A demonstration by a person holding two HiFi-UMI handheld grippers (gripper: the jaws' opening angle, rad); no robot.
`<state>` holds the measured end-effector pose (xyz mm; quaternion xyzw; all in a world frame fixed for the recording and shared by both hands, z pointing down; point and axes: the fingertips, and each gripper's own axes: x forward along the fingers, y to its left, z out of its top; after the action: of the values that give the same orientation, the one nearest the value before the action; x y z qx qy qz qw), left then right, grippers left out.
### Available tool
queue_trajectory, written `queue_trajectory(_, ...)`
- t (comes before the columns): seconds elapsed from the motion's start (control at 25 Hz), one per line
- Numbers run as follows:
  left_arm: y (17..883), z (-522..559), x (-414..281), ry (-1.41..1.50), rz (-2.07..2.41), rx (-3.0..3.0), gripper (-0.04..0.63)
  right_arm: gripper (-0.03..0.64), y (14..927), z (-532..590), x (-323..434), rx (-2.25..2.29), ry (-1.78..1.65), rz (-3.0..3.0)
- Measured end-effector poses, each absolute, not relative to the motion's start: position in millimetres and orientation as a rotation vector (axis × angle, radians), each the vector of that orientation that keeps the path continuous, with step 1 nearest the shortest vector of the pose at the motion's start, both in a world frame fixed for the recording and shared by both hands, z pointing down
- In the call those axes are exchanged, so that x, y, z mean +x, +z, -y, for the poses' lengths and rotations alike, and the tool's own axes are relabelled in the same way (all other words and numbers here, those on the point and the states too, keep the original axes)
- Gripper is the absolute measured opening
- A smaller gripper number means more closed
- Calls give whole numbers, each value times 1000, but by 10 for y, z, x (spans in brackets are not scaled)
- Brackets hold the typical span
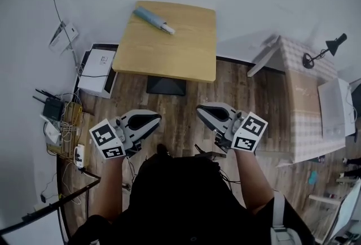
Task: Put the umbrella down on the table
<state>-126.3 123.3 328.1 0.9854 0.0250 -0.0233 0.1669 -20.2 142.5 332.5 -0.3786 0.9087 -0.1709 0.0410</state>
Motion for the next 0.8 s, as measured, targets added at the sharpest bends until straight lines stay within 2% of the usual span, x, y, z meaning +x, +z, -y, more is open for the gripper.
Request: queue_trajectory(0.8, 3407, -2692, -96, 77, -287, 2773, 11, 18, 3569, -2936, 791, -1189, -559, -2653)
